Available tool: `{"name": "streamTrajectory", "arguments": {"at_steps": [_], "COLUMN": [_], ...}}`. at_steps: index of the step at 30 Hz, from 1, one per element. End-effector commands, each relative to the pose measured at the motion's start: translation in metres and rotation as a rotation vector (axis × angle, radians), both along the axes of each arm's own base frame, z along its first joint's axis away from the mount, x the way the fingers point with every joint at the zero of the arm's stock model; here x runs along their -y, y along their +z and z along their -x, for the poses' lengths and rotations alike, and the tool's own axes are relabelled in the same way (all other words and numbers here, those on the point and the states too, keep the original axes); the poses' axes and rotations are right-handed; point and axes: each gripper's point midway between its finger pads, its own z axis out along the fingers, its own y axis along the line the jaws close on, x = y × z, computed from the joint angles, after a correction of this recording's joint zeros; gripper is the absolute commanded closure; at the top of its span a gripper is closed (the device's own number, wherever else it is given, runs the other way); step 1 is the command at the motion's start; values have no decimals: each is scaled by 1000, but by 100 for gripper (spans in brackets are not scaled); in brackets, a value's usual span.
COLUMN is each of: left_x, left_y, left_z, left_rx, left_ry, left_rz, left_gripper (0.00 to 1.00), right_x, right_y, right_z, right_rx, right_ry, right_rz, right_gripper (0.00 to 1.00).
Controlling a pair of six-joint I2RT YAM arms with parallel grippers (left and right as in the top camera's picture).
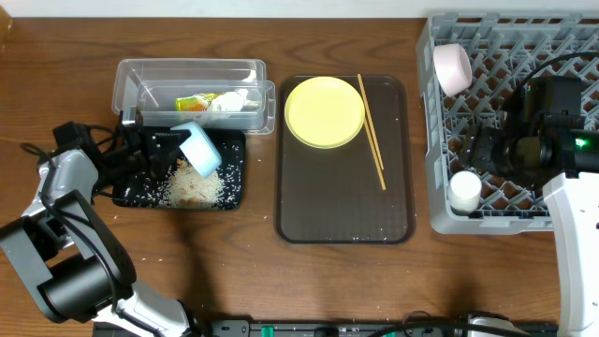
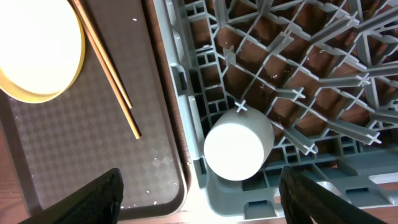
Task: Sort waste into correct bins and load items into the dishwasher rack
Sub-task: 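Carry the blue bowl over the black tray and tip out the rice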
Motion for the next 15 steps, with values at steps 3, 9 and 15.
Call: {"name": "streamTrajectory", "arguments": {"at_steps": [3, 9, 15], "left_x": [-4, -8, -10], "left_y": [-1, -7, -1], "left_z": [-1, -3, -5], "left_rx": [-70, -75, -49], "left_ry": [18, 29, 30], "left_rz": [44, 6, 27], "left_gripper": [94, 94, 94], "right_x": [5, 5, 5], "right_y": [4, 3, 3], "right_z": [1, 1, 2], "right_rx": [11, 8, 6], "right_ry": [2, 5, 12], "right_rz": [18, 19, 21], "right_gripper": [22, 22, 22]}}
